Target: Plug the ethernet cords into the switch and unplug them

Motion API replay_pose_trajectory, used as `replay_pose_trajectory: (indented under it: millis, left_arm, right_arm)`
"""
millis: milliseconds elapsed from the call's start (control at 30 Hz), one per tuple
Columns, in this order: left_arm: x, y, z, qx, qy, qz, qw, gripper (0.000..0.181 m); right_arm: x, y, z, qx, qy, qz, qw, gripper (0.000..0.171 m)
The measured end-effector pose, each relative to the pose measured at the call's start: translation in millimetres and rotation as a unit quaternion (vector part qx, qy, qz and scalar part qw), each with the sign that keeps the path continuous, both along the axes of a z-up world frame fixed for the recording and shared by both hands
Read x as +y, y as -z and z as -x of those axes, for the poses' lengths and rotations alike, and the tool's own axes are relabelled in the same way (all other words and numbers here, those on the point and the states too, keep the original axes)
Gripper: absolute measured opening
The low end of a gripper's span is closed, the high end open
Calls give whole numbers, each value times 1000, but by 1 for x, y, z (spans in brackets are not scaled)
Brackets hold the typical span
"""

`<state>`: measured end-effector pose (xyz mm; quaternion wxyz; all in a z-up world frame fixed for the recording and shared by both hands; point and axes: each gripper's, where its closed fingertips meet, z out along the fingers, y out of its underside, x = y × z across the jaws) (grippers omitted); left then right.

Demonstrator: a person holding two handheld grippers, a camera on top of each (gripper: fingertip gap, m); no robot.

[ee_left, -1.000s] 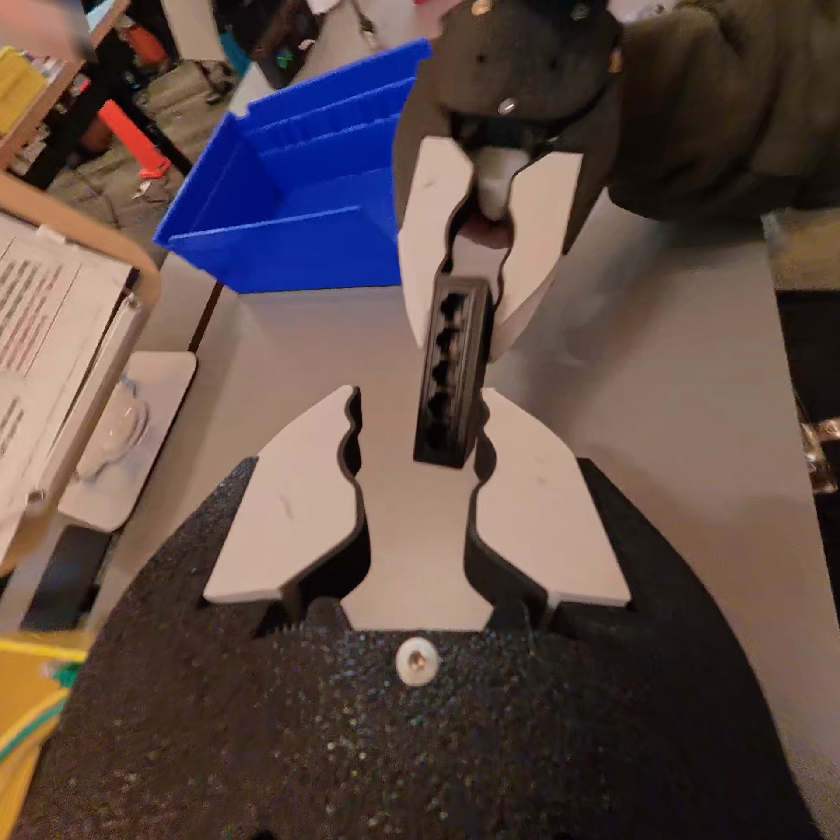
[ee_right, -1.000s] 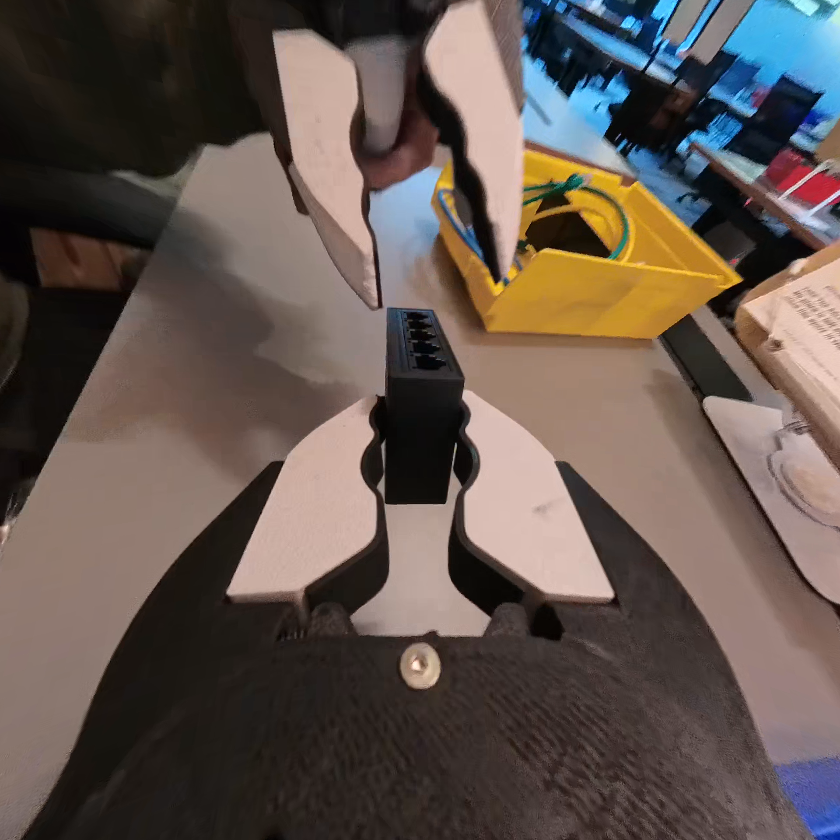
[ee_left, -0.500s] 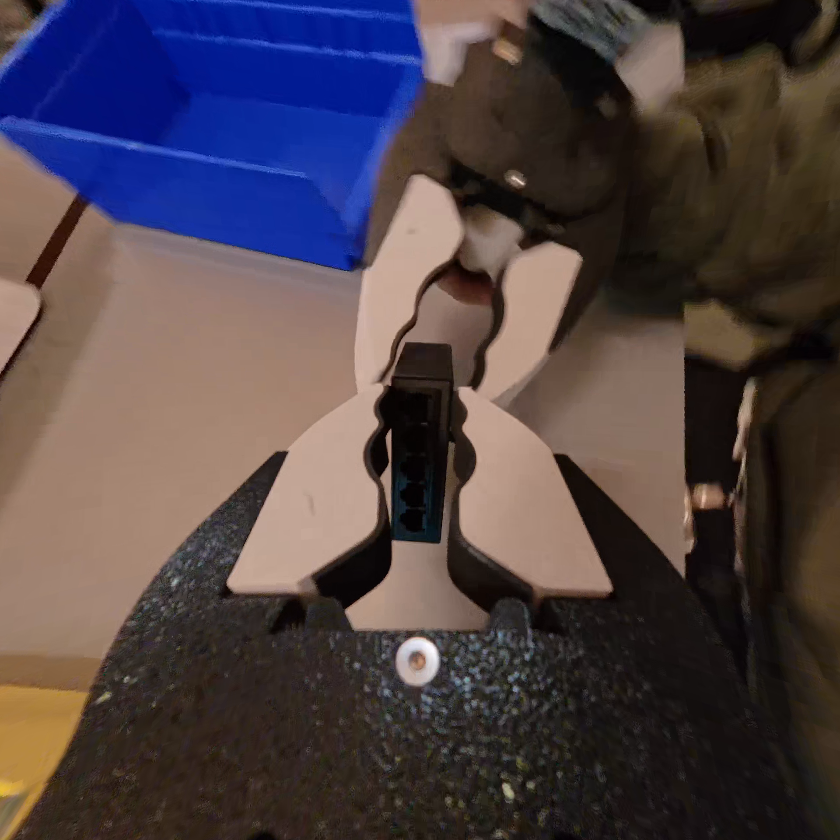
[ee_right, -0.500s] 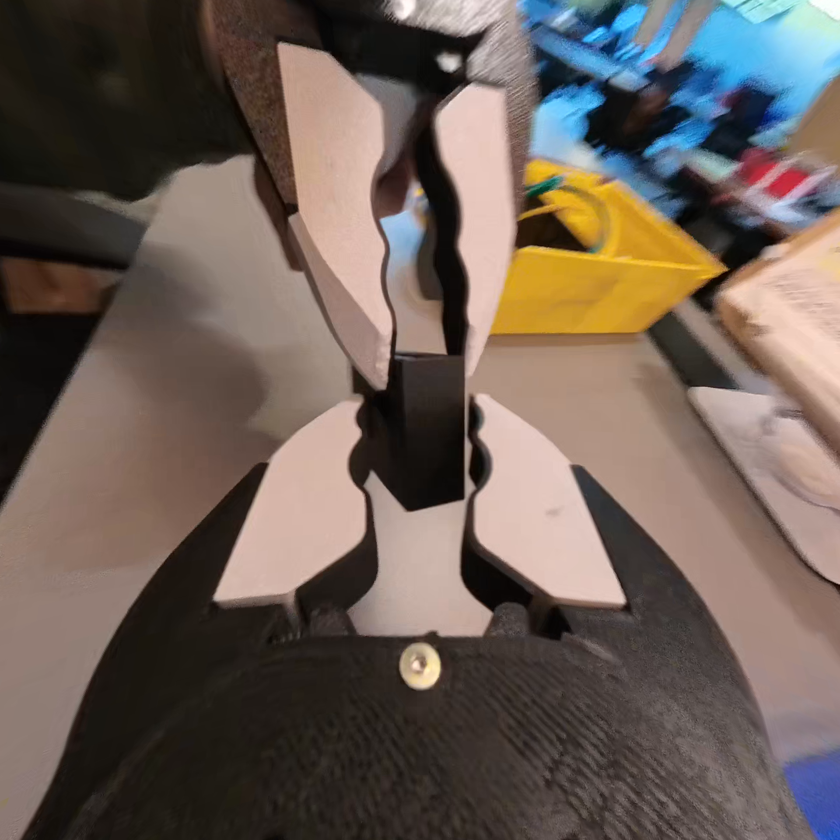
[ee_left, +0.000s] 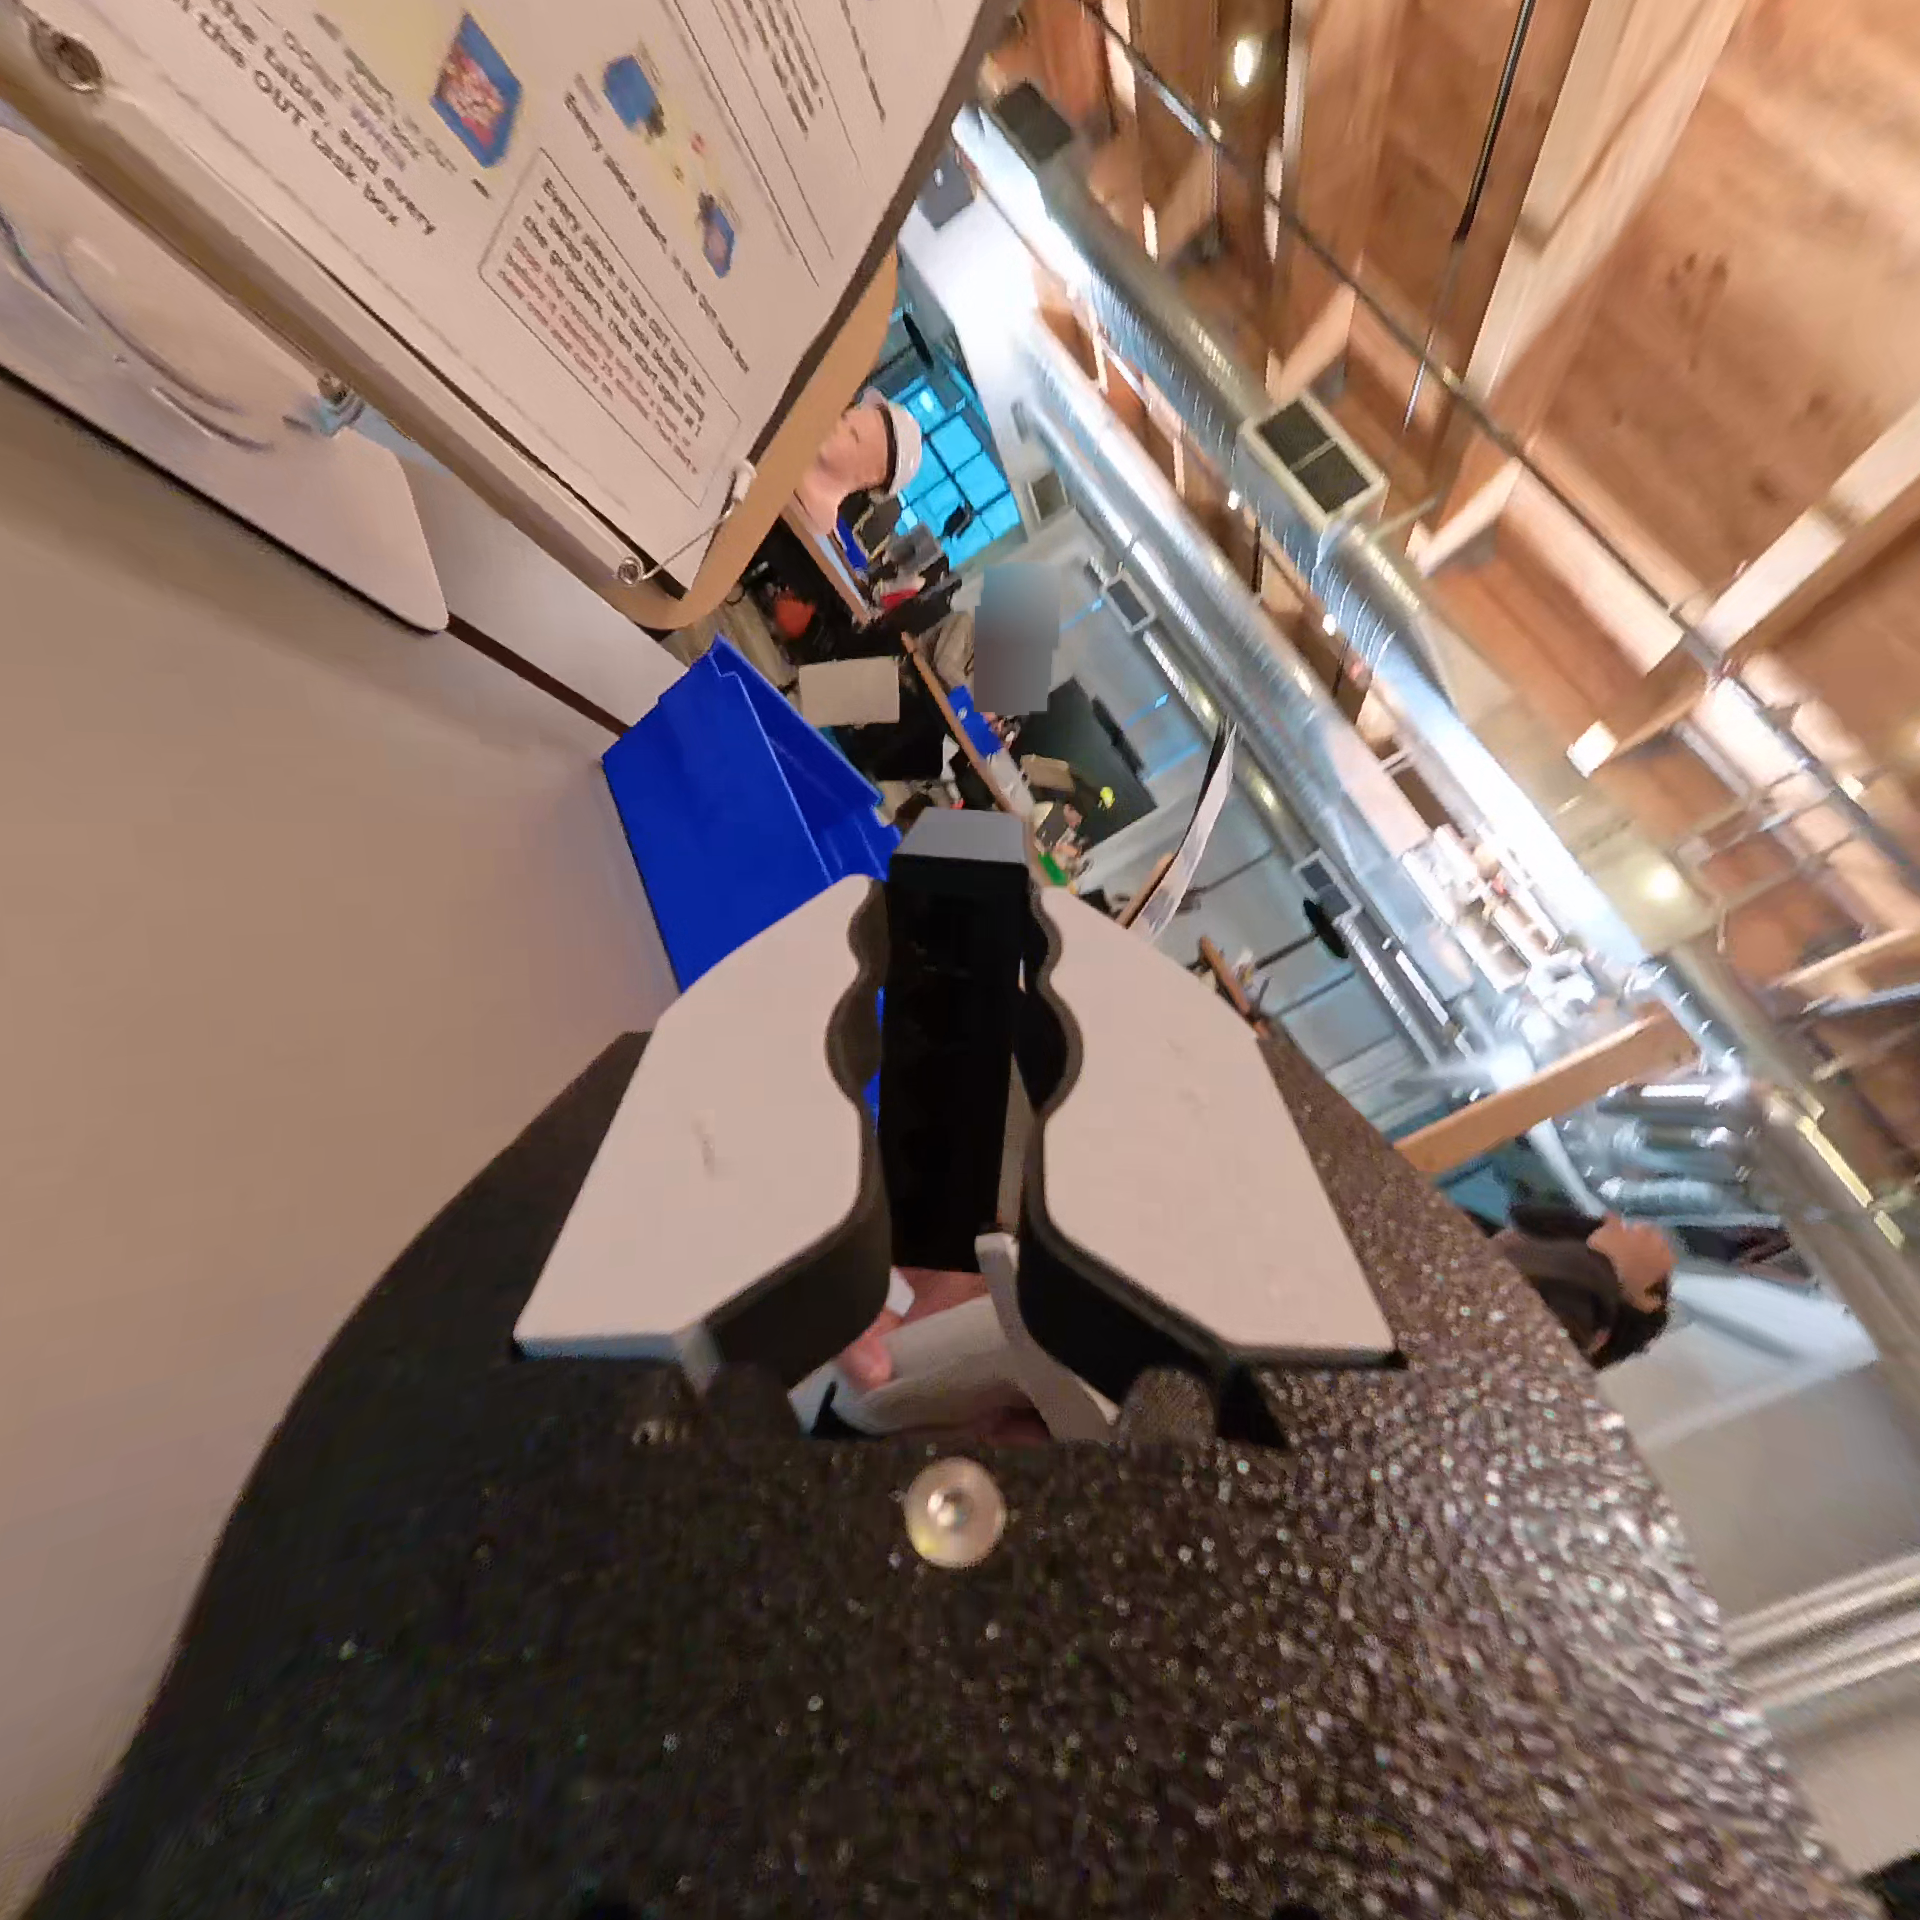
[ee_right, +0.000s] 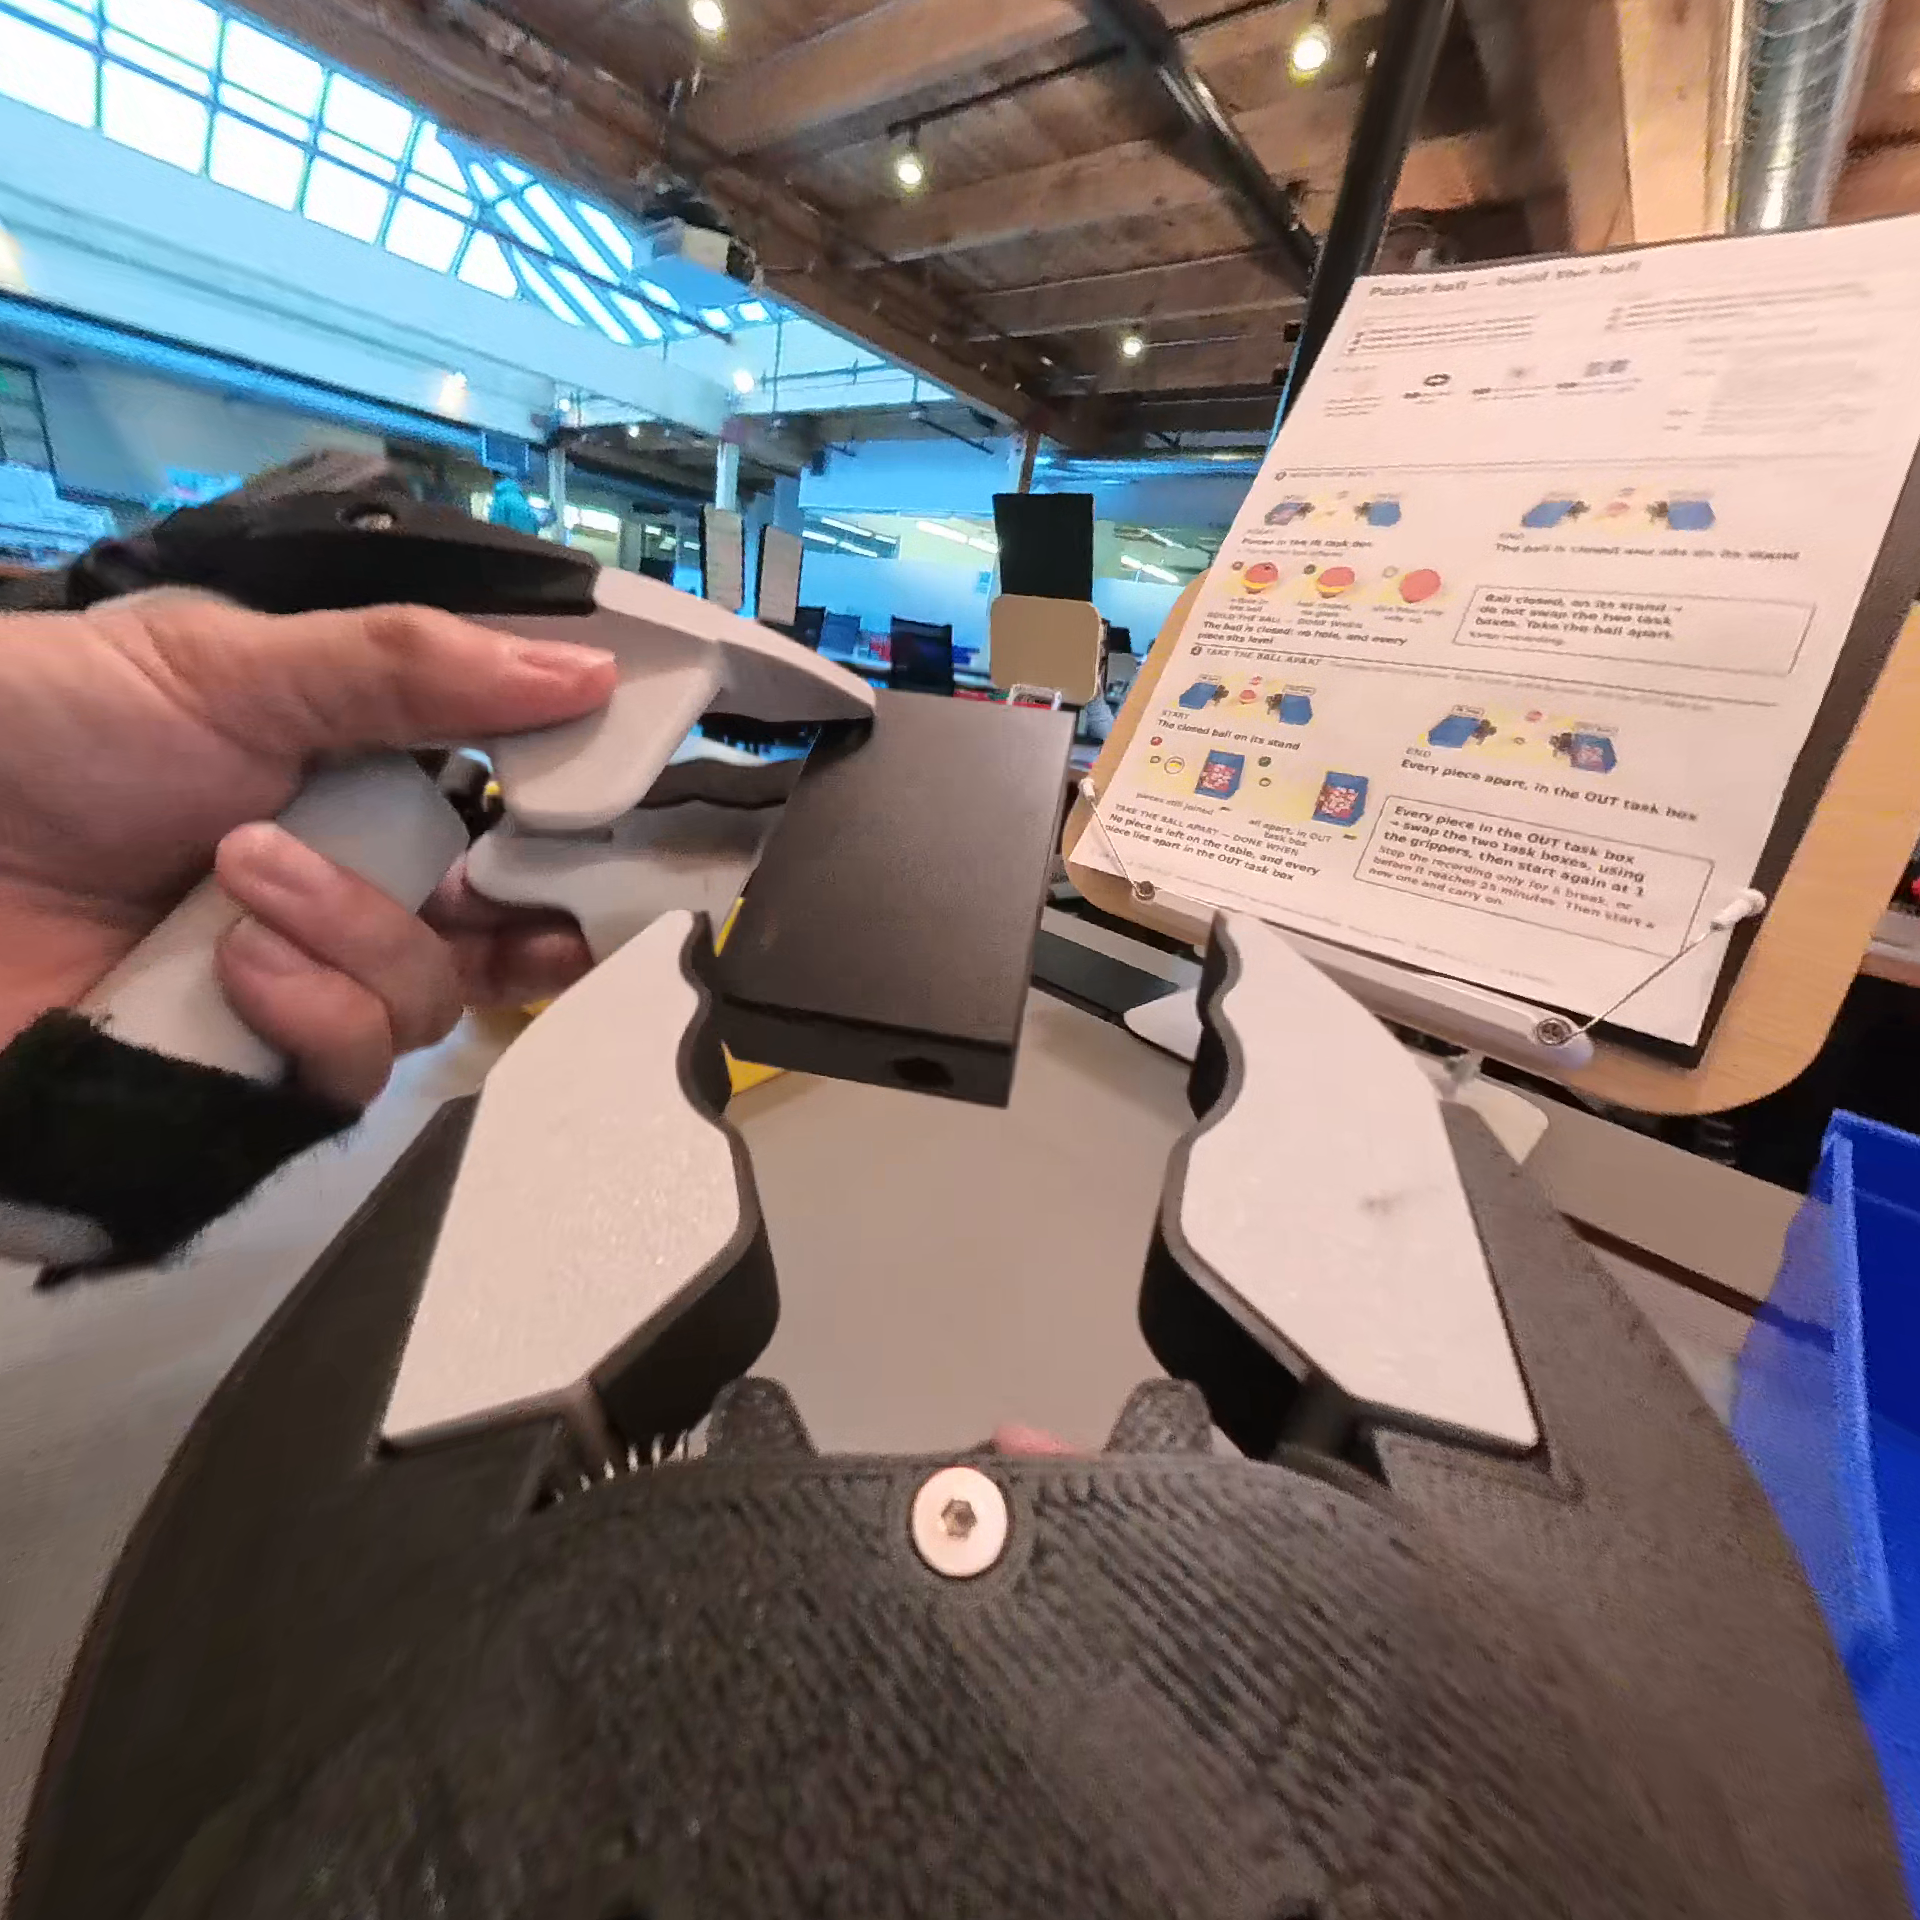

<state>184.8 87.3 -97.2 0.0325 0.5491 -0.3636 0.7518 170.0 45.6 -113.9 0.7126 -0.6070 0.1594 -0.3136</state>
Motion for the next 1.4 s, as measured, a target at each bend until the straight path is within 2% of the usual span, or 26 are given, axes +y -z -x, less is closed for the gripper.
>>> replay_pose_trajectory:
  millis: [100,167,300,400,500,567,767,867,1033,1167,1300,1400]
  left_arm:
    - [2,3,-2,7,-32,43,999,24]
    - [-2,7,-2,15,-25,51,998,24]
    - [-5,11,1,28,-36,65,997,24]
    - [-3,14,1,42,-46,69,996,24]
    - [-6,7,5,38,-42,98,994,24]
    - [-7,5,7,29,-47,69,996,24]
    - [-12,0,11,42,-26,59,997,24]
    - [-10,0,10,45,-27,64,997,24]
    - [-9,7,11,50,-19,65,996,24]
    - [-8,6,14,17,-6,14,1000,25]
    - [-4,7,15,-28,-1,-95,995,30]
    - [8,12,12,-53,-26,-197,979,38]
  right_arm:
    - [6,5,4,-3,-12,-2,1000,87]
    - [7,10,3,-7,0,9,1000,86]
    - [1,10,2,-39,25,12,999,61]
    - [3,14,0,-19,10,0,1000,61]
    - [-2,15,-3,-22,33,-15,999,62]
    - [-3,13,-1,-19,22,-30,999,62]
    - [-8,6,2,-19,-15,-56,998,61]
    - [-6,3,4,10,-37,-94,995,63]
    - [-6,9,4,9,-38,-75,996,62]
    - [-3,10,6,60,-79,-103,990,61]
    - [-6,15,-2,128,-106,-147,975,62]
    - [-12,22,-10,166,-106,-168,966,62]
